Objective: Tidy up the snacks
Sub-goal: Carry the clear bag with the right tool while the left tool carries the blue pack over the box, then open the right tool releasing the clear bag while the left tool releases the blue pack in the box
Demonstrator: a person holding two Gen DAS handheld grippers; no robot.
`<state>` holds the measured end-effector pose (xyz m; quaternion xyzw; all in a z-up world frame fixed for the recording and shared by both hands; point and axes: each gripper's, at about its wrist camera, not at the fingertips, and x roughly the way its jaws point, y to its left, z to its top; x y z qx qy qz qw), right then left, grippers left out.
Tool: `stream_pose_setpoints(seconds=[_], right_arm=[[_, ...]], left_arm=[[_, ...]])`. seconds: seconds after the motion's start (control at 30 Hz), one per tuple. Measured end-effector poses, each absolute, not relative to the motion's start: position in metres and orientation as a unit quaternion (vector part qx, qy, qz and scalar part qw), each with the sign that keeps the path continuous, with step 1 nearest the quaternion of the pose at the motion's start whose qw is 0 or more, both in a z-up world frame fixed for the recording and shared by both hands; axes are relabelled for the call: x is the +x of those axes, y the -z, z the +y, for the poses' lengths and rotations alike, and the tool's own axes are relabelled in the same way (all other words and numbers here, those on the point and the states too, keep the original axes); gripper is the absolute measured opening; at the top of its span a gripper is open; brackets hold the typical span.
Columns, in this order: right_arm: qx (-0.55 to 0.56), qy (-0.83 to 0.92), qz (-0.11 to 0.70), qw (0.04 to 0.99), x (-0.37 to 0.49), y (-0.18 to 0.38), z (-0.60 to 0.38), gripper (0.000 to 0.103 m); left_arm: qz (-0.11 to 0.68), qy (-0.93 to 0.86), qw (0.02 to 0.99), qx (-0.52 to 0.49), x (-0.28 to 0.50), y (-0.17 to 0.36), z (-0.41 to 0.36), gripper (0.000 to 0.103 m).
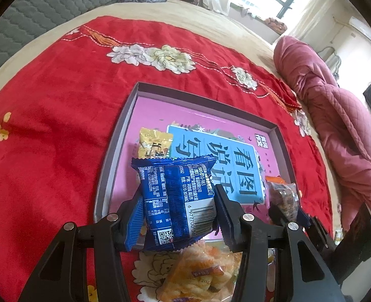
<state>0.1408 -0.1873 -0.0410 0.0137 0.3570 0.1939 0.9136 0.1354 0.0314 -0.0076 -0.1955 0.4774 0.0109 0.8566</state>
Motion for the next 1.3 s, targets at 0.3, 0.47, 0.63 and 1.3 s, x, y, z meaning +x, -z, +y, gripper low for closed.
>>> stream_pose_setpoints(seconds=[0.3, 0.47, 0.63, 1.3], right_arm=[[-0.003, -0.197, 0.365, 0.91, 0.139, 0.047, -0.182, 0.05], [-0.018, -0.197, 0.367, 0.909, 0.136, 0.048, -0.178, 0.051], [-0.035, -0.193, 0.363, 0.911, 0.134, 0.048, -0.172, 0.051], [-0.045, -0.184, 0.364, 0.912, 0.135, 0.052, -0.172, 0.051]], left_arm=[[0.478, -0.003, 0.858, -0.185, 0.148, 0.006, 0.022, 0.053], [0.481, 0.001, 0.858, -0.181, 0.155, 0.008, 0.017, 0.053], [0.485, 0.005, 0.856, -0.177, 0.16, 0.011, 0.011, 0.053], [0.506, 0.001, 0.844, -0.176, 0.17, 0.023, 0.011, 0.053]])
